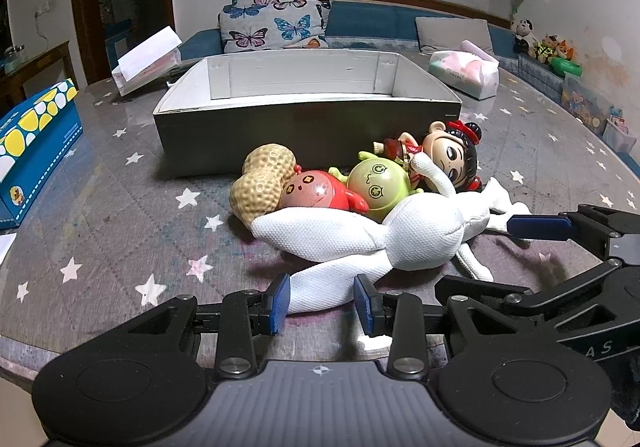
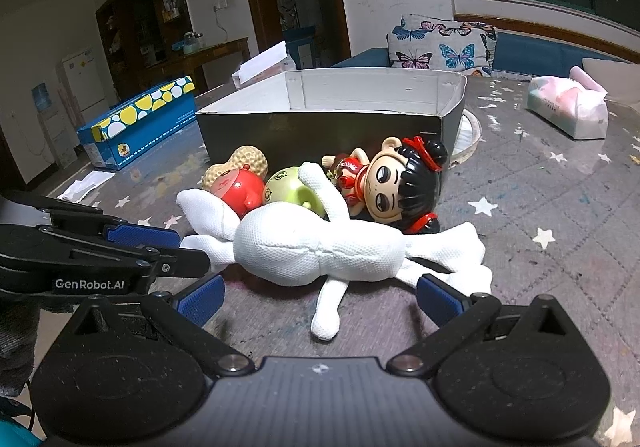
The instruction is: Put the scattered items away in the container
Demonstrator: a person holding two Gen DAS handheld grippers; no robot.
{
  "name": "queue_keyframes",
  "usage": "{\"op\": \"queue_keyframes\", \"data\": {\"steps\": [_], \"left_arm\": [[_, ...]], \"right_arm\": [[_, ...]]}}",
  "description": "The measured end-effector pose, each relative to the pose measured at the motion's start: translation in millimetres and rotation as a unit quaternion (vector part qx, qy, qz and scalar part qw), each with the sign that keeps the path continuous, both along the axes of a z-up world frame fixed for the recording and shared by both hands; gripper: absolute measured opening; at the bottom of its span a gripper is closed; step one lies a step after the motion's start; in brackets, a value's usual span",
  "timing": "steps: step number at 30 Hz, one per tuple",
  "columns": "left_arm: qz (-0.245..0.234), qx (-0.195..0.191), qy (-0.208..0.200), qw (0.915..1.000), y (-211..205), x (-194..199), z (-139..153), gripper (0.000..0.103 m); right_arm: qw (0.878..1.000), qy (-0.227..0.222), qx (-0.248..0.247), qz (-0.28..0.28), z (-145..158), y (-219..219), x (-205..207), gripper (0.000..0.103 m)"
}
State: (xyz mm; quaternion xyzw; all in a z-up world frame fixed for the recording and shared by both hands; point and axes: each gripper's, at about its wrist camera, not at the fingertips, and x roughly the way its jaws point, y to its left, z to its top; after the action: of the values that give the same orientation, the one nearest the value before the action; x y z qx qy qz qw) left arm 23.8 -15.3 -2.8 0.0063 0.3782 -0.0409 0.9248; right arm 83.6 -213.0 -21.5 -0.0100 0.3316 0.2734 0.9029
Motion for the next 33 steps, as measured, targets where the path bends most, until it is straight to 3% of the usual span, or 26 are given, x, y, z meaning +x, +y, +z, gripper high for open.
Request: {"op": "queue_keyframes", "data": {"steps": [18,33], "left_arm": [[-0.052,0.007,-0.013,0.9985,-0.5,3.8,9.5,0.038],[-0.1,-0.025,0.008,0.9946,7.4,17.4,5.6,0.038]], "right_arm": [[1.0,-0.003,0.002,0.008,2.0,-4.4,15.4,0.103],[0.997,0.004,-0.008,0.076,-0.6,5.1,22.2,0.103]]}}
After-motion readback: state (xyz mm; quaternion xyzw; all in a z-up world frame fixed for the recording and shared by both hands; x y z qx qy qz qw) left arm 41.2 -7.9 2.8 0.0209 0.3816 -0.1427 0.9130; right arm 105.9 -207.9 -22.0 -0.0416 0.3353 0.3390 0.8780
